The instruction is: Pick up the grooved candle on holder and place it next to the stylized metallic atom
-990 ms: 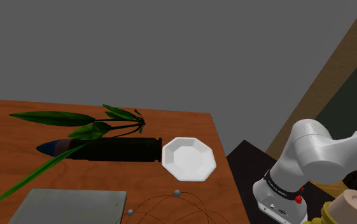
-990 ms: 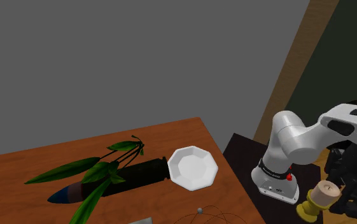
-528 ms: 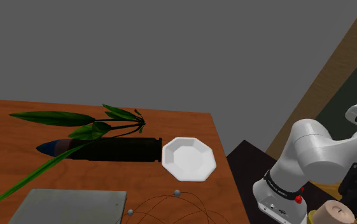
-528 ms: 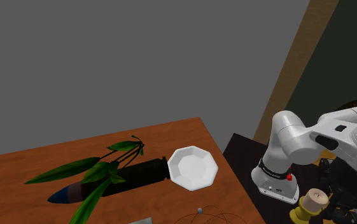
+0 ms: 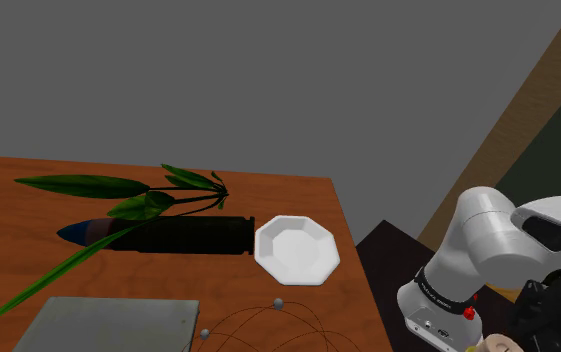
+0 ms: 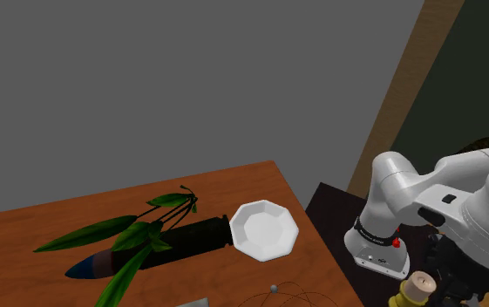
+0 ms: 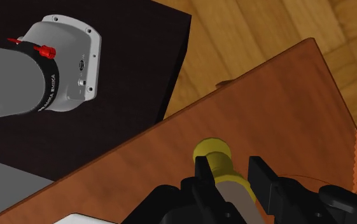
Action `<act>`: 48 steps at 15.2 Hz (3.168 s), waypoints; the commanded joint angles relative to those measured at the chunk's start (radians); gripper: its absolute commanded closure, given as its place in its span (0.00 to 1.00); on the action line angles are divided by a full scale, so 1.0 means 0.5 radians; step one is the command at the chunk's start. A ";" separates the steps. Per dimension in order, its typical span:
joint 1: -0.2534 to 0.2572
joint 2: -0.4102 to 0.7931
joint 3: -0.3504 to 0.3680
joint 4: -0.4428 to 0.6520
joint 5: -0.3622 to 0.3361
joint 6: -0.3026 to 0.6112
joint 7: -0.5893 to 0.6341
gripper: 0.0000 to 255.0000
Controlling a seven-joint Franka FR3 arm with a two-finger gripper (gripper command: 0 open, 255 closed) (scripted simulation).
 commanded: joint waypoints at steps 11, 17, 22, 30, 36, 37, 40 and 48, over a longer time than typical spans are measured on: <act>0.062 -0.099 0.185 -0.299 0.171 0.218 -0.042 1.00; 0.090 -0.128 0.298 -0.428 0.273 0.330 -0.062 1.00; 0.109 -0.140 0.404 -0.525 0.368 0.426 -0.078 1.00; 0.128 -0.135 0.598 -0.659 0.538 0.586 -0.109 1.00; 0.130 -0.130 0.650 -0.687 0.583 0.626 -0.117 1.00; 0.130 -0.130 0.650 -0.687 0.583 0.626 -0.117 1.00; 0.130 -0.130 0.650 -0.687 0.583 0.626 -0.117 1.00; 0.112 -0.133 0.525 -0.606 0.470 0.529 -0.103 0.00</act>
